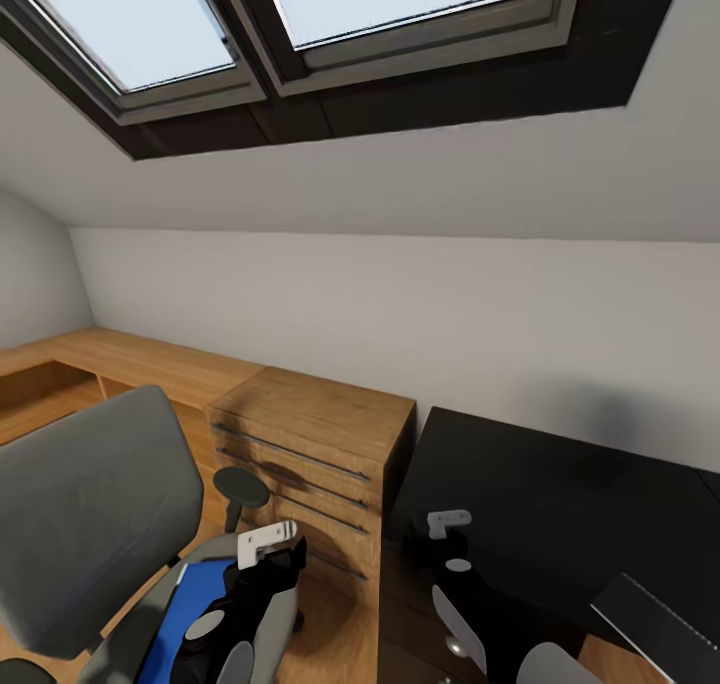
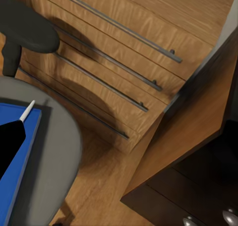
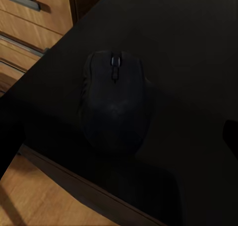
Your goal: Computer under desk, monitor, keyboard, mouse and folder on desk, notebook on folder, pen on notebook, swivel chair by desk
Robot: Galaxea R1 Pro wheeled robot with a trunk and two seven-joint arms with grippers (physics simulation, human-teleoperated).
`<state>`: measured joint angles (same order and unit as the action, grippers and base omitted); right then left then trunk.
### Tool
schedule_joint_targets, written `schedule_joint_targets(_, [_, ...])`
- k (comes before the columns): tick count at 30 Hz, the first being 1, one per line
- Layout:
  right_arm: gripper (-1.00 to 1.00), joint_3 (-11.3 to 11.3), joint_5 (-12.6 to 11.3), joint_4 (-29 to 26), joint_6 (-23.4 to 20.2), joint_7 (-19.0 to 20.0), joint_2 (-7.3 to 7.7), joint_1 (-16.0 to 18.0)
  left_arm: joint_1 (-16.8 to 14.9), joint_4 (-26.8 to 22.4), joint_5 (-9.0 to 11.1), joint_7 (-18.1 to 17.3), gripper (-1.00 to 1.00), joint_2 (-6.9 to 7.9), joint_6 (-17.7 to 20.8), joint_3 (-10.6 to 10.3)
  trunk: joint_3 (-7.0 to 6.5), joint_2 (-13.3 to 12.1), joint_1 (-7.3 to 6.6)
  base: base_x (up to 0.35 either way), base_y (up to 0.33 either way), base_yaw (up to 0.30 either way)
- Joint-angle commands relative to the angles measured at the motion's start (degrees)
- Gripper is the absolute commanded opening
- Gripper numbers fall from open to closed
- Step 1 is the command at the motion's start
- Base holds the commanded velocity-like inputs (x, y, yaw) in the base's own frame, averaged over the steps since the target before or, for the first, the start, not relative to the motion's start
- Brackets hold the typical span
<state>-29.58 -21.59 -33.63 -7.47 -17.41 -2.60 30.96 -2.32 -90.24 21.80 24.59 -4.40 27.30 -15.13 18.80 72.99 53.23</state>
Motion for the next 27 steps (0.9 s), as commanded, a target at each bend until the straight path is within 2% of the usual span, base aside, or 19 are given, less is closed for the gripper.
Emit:
schedule_joint_targets(1, [1.00,-0.4,-0.4,-0.2,-0.3,-0.5,0.09,0.1,-0.1,-0.1,0.6,0.6,1.00,0.01,0.1,-0.1,0.26,0.5,0.23,0.000,0.000,0.000])
schedule_joint_targets(18, [1.00,-0.2,-0.5,-2.8,-0.4,-1.1,0.17,0.1,-0.1,-0.1,0.6,0.6,1.00,0.14,0.2,0.0,3.31,7.3,3.96,0.000,0.000,0.000])
schedule_joint_targets(27, [1.00,0.0,-0.7,-2.7,-0.6,-1.1,0.40,0.1,-0.1,0.3,0.8,0.5,1.00,0.68,0.6,0.0,3.31,7.3,3.96,0.000,0.000,0.000])
